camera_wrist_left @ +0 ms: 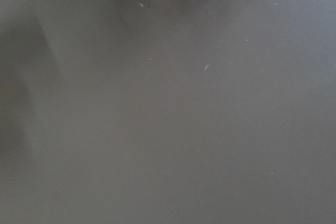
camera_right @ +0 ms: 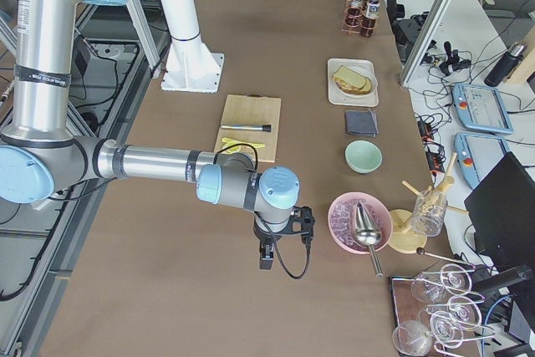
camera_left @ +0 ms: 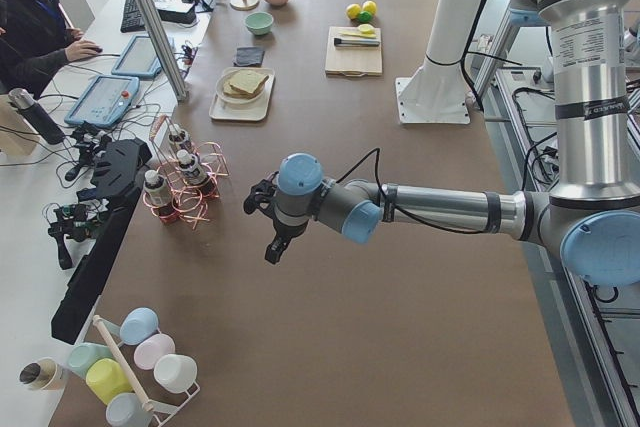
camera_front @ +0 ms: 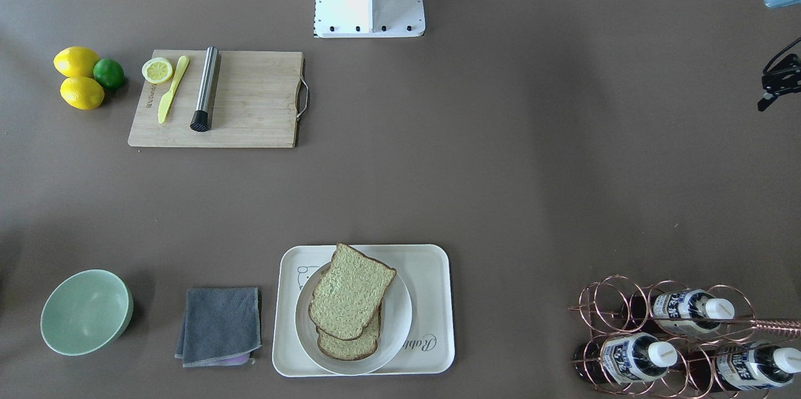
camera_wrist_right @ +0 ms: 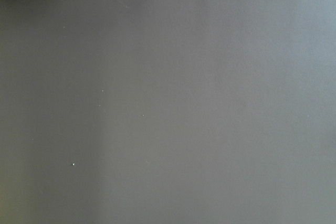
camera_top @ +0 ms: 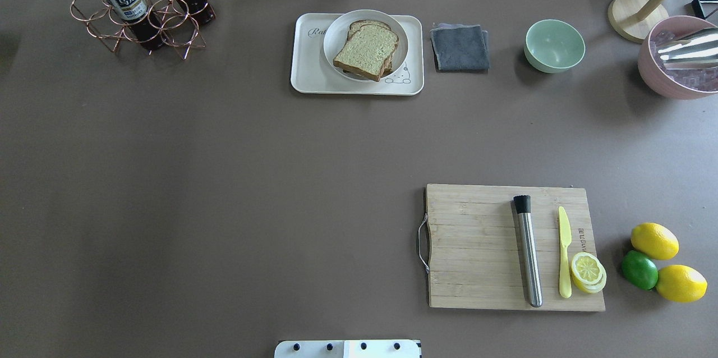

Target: Make sandwich and place on tray

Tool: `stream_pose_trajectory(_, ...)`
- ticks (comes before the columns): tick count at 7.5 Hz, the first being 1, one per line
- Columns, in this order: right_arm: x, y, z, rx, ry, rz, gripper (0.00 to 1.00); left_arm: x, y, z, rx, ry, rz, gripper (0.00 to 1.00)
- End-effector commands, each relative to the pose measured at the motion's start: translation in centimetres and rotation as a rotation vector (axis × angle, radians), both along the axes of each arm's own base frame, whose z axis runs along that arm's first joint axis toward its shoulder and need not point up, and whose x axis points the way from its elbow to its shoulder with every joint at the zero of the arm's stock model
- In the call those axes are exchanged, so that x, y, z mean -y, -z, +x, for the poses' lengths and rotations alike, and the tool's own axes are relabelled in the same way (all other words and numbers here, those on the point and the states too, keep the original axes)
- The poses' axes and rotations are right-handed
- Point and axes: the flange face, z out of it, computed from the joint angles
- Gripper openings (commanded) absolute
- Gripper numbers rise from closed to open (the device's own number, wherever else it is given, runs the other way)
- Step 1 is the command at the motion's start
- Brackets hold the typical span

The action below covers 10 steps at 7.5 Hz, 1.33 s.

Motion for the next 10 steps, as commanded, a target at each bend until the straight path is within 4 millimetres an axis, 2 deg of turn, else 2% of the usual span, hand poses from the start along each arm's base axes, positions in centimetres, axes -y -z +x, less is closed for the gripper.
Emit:
stream_pose_trajectory(1, 0.0, 0.0, 0.0, 0.0, -0.002, 0.001, 1.0, -1.3, -4.0, -5.8, -0.022, -0.034, -0.015, 0.98)
stream_pose_trajectory(2, 0.0, 0.0, 0.0, 0.0, -0.001, -0.001, 1.0, -2.1, -6.3, -7.8, -0.017, 0.014, -0.078, 0.98)
stream_pose_trajectory(4, 0.1, 0.0, 0.0, 0.003, -0.001, 0.001, 1.0, -2.7, -9.5, -8.3, 0.003, 0.03, -0.172, 0.98)
stream_pose_trajectory(5, 0.2, 0.2, 0.0, 0.003, -0.001, 0.004, 1.0, -3.7, -10.8, -10.7, -0.036, 0.088, -0.212, 0.98)
stream_pose_trajectory(6, 0.2, 0.2, 0.0, 0.003, -0.001, 0.004, 1.0, -4.5, -13.8, -11.5, -0.07, 0.113, -0.271, 0.98)
stream_pose_trajectory(7, 0.2, 0.3, 0.0, 0.003, -0.001, 0.005, 1.0, -4.7, -15.3, -11.5, -0.071, 0.115, -0.311, 0.98)
stream_pose_trajectory(9, 0.1, 0.2, -0.1, 0.004, -0.001, 0.002, 1.0, -4.9, -15.3, -11.5, -0.068, 0.117, -0.309, 0.98)
stream_pose_trajectory(10, 0.1, 0.3, -0.1, 0.004, -0.001, 0.005, 1.0, -4.1, -14.8, -11.6, -0.061, 0.116, -0.298, 0.98)
